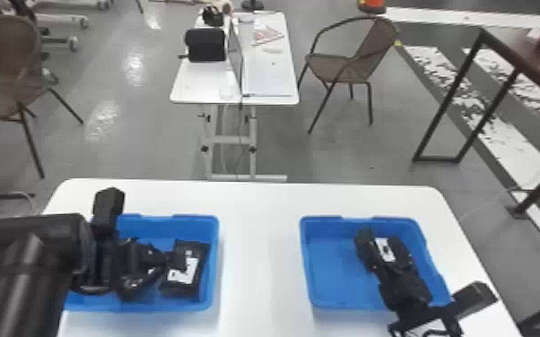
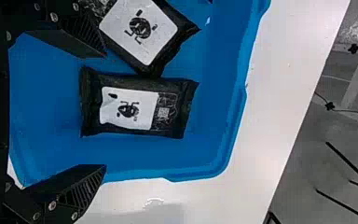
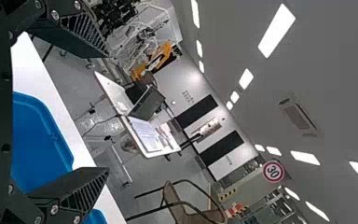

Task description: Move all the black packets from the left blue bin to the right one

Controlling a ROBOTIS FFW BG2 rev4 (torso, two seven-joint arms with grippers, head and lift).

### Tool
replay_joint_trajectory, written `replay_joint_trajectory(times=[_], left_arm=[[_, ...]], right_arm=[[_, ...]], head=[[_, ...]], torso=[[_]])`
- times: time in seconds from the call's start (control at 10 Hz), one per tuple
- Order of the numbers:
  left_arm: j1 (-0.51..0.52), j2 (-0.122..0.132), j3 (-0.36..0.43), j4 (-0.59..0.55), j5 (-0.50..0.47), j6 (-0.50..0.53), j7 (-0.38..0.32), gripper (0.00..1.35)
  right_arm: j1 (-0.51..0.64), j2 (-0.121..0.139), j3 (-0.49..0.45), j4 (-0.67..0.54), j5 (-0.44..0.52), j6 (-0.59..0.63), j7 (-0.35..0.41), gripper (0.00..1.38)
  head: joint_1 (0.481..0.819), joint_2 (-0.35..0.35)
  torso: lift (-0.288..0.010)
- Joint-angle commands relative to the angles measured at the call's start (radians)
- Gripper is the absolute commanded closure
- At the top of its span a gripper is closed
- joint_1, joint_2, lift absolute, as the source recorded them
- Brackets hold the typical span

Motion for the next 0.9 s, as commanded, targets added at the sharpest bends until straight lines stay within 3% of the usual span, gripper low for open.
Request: replay_joint_trajectory(times=[0.0, 0.4, 0.6, 0.8], left_arm=[[-0.021, 0.000, -0.001, 0.059, -0.014, -0.034, 0.000, 0.20], [-0.106, 0.006, -0.018, 0.316, -0.002, -0.177, 0.000, 0.20], [-0.150, 0.009, -0.015, 0.423, -0.010, -0.201, 0.002, 0.21], [-0.209, 0.013, -0.018, 0.578, -0.011, -0.270, 0.012, 0.38]], right_arm=[[-0.004, 0.000, 0.001, 0.006, -0.002, 0.000, 0.000, 0.16], [-0.019, -0.002, 0.001, 0.018, -0.011, 0.001, 0.017, 0.16], [-0.019, 0.000, 0.001, 0.023, -0.019, 0.006, 0.020, 0.16], [-0.021, -0.002, 0.001, 0.024, -0.024, 0.009, 0.023, 0.16]], head=[[0.695, -0.080], [0.695, -0.081], [0.695, -0.085], [0.695, -0.084]], torso=[[0.000], [0.000], [0.000], [0.000]])
